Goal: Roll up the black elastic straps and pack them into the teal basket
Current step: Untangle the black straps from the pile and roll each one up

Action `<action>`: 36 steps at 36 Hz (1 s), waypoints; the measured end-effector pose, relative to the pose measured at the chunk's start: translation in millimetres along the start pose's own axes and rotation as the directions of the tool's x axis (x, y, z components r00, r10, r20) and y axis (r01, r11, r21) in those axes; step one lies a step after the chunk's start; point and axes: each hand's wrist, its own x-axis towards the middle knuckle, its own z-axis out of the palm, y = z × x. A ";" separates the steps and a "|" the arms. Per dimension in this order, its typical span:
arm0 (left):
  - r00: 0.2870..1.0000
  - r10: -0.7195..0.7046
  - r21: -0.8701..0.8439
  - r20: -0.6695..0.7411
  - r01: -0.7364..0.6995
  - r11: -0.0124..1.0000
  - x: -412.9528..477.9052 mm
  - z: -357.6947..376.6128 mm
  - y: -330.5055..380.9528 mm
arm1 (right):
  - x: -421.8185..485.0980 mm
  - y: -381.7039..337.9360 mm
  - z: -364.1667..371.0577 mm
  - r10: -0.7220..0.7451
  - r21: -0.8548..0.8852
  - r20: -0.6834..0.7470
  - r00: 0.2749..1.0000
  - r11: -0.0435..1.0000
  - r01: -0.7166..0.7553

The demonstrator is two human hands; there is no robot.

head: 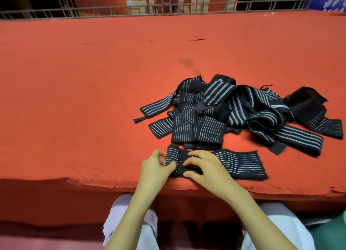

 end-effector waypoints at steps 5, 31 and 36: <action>0.994 -0.046 -0.020 -0.101 0.044 0.999 -1.0 -24.8 -13.0 | 14.8 -25.1 18.0 -0.065 0.029 0.031 0.997 0.998 0.064; 0.947 0.320 0.063 -0.017 -0.318 0.946 -6.3 -5.0 -9.7 | 6.7 -1.2 -0.8 -0.030 -0.006 -0.046 0.998 1.000 0.030; 0.985 0.172 -0.132 0.036 -0.166 0.977 0.2 -7.8 -11.8 | 4.9 -0.6 -3.5 -0.029 -0.013 -0.031 0.999 1.000 0.028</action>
